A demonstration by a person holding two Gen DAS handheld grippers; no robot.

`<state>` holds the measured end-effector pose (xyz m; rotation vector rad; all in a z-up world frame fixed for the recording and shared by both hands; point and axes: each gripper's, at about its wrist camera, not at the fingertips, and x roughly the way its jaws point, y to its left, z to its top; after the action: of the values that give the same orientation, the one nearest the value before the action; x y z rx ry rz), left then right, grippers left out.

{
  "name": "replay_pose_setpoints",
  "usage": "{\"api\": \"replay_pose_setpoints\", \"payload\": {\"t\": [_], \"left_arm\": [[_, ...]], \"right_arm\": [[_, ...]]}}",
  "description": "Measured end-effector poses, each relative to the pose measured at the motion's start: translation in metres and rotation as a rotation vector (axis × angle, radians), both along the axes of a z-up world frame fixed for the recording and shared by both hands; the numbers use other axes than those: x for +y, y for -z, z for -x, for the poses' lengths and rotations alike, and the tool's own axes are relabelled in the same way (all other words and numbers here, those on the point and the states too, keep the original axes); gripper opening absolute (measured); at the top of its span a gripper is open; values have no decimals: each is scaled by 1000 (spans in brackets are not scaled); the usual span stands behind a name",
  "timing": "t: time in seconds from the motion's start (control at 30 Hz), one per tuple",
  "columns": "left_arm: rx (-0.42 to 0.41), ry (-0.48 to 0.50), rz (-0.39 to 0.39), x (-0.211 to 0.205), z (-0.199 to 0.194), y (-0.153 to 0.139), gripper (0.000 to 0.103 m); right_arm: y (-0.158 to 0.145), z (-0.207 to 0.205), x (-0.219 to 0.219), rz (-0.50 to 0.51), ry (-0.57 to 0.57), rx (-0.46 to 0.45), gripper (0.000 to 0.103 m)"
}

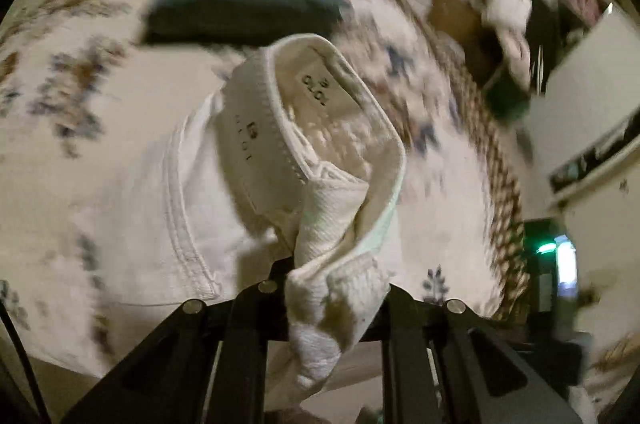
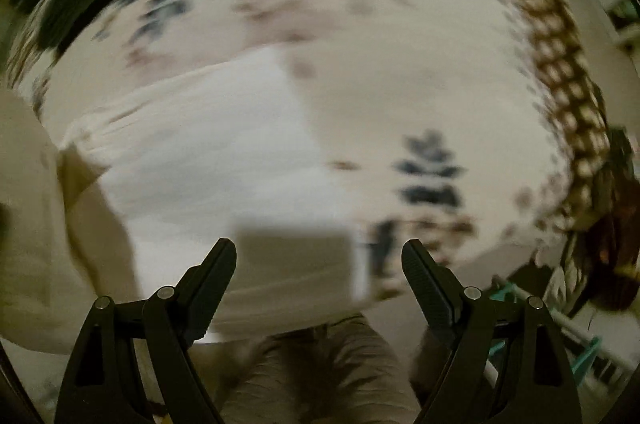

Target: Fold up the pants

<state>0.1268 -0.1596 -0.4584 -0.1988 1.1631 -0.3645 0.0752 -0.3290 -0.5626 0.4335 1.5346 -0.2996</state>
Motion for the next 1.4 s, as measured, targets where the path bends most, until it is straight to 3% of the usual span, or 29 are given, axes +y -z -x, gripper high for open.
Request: {"api": "replay_pose_setpoints", "payload": {"t": [0.1,0.17,0.33,0.43,0.47,0.5,0.6,0.73,0.83,0.9,0.97,1.07,1.23,1.4], "left_arm": [[76,30,-68,-33,-8,43,11],[100,39,-103,-42,-14,55,13],[160,87,-136,-55,-18,47,33],[180,55,-145,-50,-21,32,70],[179,26,-137,-39,-18,25,88],[171,-19,-142,-26,-19,16,95],[198,-126,-227,12,-23,11,95],[263,-210,-345,54,-30,29,95],[276,-230,-402,77,-33,40,95],[271,-240,-426,89,-34,42,95],[269,-250,-440,97,-35,44,95],[278,-276,-435,106,-37,45,95],[273,-277,-427,110,-41,37,95],[257,-257,-414,108,-44,31,95]], "right_arm": [[15,19,-38,0,57,19,87],[22,28,-60,-26,88,18,87],[25,24,-106,-174,122,-40,87],[16,3,-110,-305,94,-102,87],[13,-4,-108,-344,78,-122,87],[9,-12,-105,-385,56,-139,87],[6,-33,-88,-472,-1,-159,88],[19,-62,-53,-560,-76,-135,88],[40,-73,-26,-564,-109,-90,90],[42,-76,-14,-523,-139,-112,87],[35,-78,-3,-421,-195,-137,56],[20,-68,7,-293,-237,-172,32],[-17,-45,10,-224,-226,-211,22],[-55,-26,-10,-113,-174,-199,20]]}}
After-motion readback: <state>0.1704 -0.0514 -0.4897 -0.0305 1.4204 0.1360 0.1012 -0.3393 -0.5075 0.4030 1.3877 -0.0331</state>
